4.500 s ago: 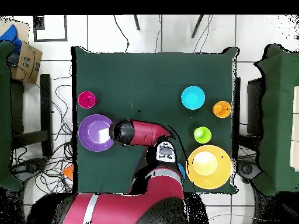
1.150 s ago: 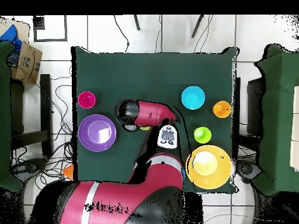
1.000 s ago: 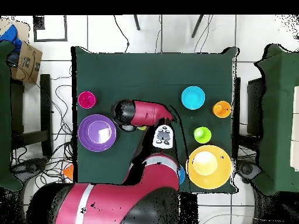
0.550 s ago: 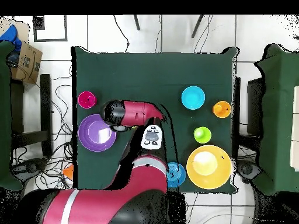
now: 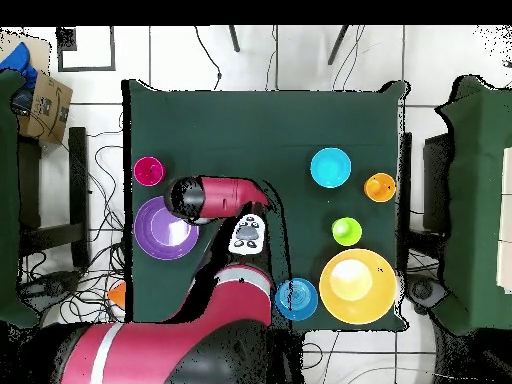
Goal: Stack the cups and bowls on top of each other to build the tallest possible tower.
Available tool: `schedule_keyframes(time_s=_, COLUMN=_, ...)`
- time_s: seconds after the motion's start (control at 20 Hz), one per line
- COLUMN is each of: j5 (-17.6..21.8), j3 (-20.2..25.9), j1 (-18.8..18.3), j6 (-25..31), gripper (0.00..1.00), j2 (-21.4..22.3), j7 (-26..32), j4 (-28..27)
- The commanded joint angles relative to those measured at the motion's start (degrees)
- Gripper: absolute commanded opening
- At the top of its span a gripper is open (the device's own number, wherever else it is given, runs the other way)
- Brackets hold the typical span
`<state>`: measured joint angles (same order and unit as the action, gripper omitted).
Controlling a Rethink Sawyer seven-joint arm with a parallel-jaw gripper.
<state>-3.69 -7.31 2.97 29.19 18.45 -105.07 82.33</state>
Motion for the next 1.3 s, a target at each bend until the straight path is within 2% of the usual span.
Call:
schedule_keyframes(time_s=0.05, j5=-1.9, j3=4.3, j1=1.8, j6=-7.2, gripper=0.0, j2=-8.6, j7=-11.2, j4=-4.5)
schedule_keyframes(time_s=0.6, j5=-3.5, j3=4.6, j1=3.2, j6=-4.1, gripper=0.0, j2=-13.3, j7=-11.5, j4=-10.7)
schedule_keyframes(time_s=0.95, j5=-3.2, j3=6.2, j1=2.0, j6=-4.0, gripper=0.0, j2=-14.1, j7=-9.8, j4=-10.9)
schedule_keyframes(time_s=1.1, j5=-2.9, j3=6.7, j1=1.5, j6=-2.2, gripper=0.0, j2=-14.0, j7=-8.5, j4=-11.4)
schedule_keyframes(time_s=1.3, j5=-2.9, j3=7.2, j1=1.4, j6=0.6, gripper=0.0, j2=-16.1, j7=-7.1, j4=-14.9)
